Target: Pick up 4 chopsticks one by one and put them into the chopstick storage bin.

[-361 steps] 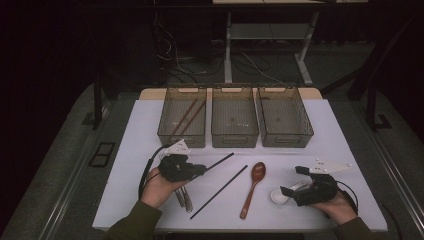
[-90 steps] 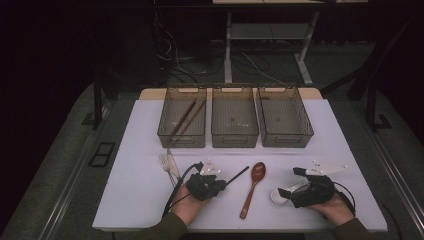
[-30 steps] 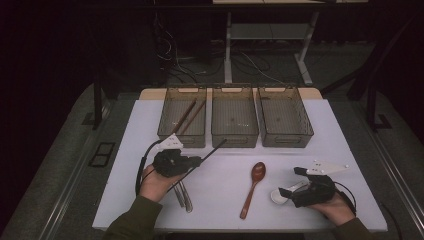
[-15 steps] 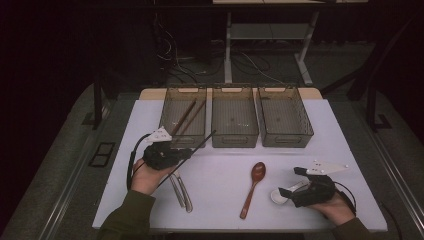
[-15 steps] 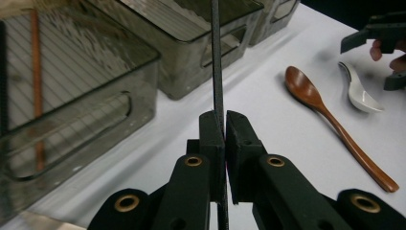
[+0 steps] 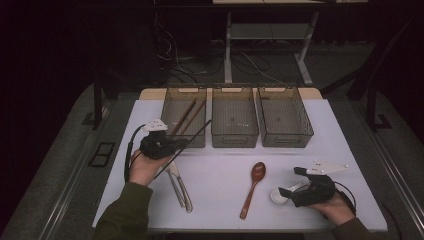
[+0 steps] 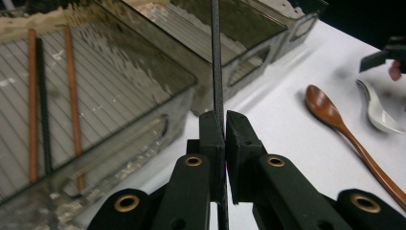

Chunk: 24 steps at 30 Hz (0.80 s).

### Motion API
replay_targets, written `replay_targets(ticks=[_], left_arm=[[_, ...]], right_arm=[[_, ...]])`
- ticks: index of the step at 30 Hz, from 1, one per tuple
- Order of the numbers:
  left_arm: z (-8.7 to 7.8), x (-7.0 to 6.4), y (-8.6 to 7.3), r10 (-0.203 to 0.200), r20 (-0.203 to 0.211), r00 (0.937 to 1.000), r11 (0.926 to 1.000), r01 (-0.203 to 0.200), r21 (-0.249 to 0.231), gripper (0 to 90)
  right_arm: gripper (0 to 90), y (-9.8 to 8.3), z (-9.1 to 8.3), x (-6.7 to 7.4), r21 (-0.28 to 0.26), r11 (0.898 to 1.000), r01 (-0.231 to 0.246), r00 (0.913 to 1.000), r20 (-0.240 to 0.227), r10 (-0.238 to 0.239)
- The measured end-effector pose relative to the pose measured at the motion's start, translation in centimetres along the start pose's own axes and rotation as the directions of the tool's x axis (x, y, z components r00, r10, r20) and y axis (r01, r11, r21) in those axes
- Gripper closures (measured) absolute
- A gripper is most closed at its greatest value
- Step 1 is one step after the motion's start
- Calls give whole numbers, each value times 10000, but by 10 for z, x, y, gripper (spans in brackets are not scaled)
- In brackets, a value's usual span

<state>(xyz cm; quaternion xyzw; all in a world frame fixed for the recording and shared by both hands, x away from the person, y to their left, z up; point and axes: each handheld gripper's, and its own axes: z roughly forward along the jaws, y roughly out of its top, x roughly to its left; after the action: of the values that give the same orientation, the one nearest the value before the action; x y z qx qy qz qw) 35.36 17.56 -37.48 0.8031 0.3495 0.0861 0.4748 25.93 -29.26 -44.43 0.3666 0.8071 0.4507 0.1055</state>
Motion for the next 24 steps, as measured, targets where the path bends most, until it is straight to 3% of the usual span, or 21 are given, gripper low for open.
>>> replay_targets(ticks=[12,24], left_arm=[[8,22,34,-110,-532,9985,9996,95,-279,855],[21,50,71,-118,-1173,9930,9990,65,-452,854]], right_arm=[[18,0,0,0,11,10000,-15,10000,4,15],[18,0,0,0,-4,10000,-44,10000,10,44]])
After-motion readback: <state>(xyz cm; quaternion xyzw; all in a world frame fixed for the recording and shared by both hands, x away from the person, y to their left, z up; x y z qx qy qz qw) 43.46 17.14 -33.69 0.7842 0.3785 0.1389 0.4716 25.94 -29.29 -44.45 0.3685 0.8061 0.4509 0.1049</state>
